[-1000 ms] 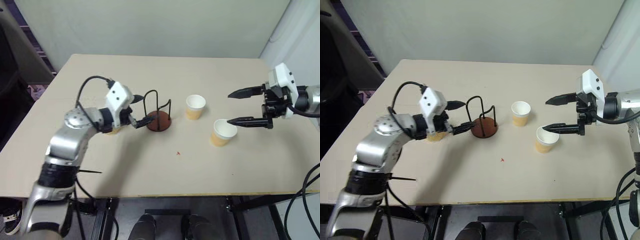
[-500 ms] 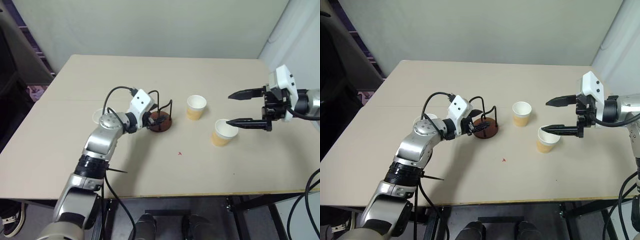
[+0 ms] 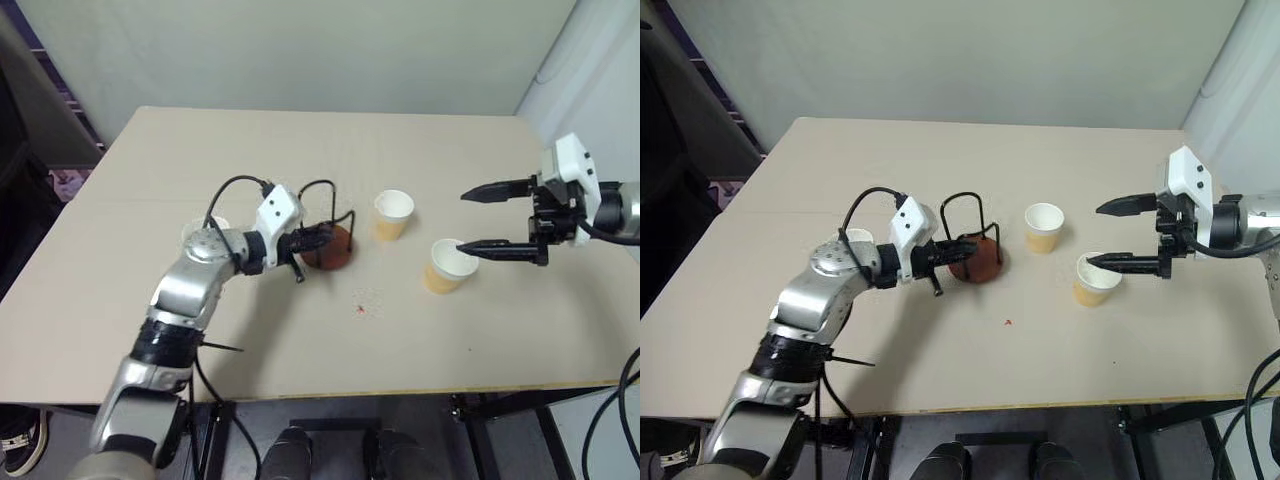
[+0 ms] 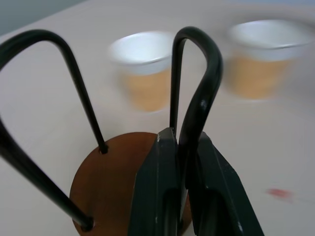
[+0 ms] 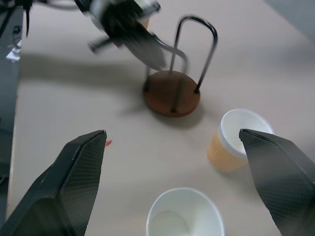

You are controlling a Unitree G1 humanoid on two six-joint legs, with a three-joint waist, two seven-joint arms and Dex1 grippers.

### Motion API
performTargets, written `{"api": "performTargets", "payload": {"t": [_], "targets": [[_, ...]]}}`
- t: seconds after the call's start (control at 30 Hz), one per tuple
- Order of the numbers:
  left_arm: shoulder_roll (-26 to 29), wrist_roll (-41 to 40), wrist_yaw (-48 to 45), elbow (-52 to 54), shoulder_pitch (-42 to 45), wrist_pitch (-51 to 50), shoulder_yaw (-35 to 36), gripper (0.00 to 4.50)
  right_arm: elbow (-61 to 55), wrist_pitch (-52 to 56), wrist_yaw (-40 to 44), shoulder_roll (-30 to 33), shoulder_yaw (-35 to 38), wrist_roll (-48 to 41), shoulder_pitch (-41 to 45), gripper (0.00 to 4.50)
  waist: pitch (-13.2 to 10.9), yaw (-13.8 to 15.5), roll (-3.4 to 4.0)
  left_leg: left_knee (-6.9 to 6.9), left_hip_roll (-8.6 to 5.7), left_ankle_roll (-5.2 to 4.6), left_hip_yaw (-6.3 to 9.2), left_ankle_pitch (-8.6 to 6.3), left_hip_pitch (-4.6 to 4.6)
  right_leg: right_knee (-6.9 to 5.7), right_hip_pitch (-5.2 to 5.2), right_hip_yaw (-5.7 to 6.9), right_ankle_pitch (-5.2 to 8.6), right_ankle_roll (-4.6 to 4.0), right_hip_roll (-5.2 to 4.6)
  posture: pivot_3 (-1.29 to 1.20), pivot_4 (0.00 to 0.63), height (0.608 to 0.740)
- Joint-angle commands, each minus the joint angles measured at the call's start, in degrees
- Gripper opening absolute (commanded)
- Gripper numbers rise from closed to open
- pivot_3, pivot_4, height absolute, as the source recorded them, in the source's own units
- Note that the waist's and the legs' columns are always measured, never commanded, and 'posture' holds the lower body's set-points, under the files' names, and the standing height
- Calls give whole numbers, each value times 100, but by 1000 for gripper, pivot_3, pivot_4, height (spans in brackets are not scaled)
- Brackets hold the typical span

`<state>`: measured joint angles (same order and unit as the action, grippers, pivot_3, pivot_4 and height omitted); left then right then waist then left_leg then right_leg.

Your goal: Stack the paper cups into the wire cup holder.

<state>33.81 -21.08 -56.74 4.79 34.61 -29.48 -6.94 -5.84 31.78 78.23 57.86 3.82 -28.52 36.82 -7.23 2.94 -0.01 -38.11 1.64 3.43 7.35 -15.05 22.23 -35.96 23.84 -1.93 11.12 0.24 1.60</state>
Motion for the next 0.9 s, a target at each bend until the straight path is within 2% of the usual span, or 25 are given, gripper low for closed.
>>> {"api": "performTargets", "payload": {"t": [0.03,0.17,0.27,0.43,0.6,0.87,0.9], "targets": [[309,-571,-526,875,-109,-346,136,13,-396,17,181,279,202,-163,-202,4500,0,15,0,0,0,1,0,-1,0,2,0,0,0,0,2,0,150,740],[463,-596,-643,1381,-348,-533,-200,13,-444,-327,154,568,-172,421,-617,4500,0,26,0,-7,10,-24,3,-16,-2,-3,-3,-2,2,-1,-2,0,150,740],[274,-647,-459,1555,-444,-733,-326,13,-380,-489,75,611,-330,691,-764,4500,0,20,0,-15,16,-76,1,-40,-19,-8,-11,-18,-3,6,-11,0,150,740],[-27,-319,-13,1686,-623,-765,-690,13,-321,-673,-54,601,-576,1102,-936,4500,0,12,1,-16,13,-98,-7,-32,-35,-7,-16,-73,-14,27,-7,0,150,740],[-136,-2,204,1438,-668,-569,-857,13,-351,-552,65,437,-416,748,-684,4500,0,-30,1,-21,9,-120,-38,-33,-43,2,-15,-146,-20,59,3,0,150,740],[-175,257,358,1351,-762,-593,-1095,13,-386,-556,70,452,-475,711,-712,4500,0,-33,1,-28,3,-131,-44,-41,-41,5,-15,-159,-16,69,5,0,150,740],[-180,221,367,1348,-777,-667,-1086,631,-396,-546,54,442,-485,715,-709,4500,0,-34,1,-28,3,-131,-44,-42,-41,5,-15,-159,-16,69,5,0,150,740]]}}
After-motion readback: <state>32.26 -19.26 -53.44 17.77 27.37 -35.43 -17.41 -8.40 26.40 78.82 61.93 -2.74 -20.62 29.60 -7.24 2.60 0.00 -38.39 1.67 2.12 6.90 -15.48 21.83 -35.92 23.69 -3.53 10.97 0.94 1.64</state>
